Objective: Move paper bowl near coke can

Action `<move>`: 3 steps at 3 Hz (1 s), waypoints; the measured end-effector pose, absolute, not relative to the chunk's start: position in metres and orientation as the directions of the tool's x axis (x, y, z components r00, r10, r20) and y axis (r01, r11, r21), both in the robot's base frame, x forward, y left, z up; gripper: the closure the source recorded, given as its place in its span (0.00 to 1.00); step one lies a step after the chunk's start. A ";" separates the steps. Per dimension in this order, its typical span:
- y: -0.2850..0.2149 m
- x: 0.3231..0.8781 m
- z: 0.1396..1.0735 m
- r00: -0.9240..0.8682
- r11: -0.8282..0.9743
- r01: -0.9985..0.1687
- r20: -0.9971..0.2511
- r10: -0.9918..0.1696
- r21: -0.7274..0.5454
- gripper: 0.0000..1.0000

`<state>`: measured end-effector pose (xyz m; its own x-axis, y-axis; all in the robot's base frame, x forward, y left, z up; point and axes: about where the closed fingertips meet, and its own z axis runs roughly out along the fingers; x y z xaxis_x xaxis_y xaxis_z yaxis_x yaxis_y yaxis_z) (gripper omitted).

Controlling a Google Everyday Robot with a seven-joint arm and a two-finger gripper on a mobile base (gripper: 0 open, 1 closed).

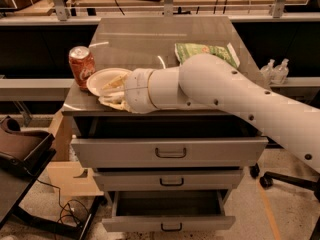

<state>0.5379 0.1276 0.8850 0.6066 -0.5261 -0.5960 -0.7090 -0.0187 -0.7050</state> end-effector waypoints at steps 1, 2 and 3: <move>0.129 0.537 0.885 0.609 -0.021 -0.708 -0.595 -0.525 -0.705 0.13; 0.131 0.536 0.886 0.611 -0.024 -0.708 -0.594 -0.523 -0.706 0.00; 0.131 0.536 0.886 0.611 -0.024 -0.708 -0.594 -0.523 -0.706 0.00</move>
Offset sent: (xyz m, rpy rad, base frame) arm -0.0008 0.0014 0.0003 -0.0007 -0.0006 0.0027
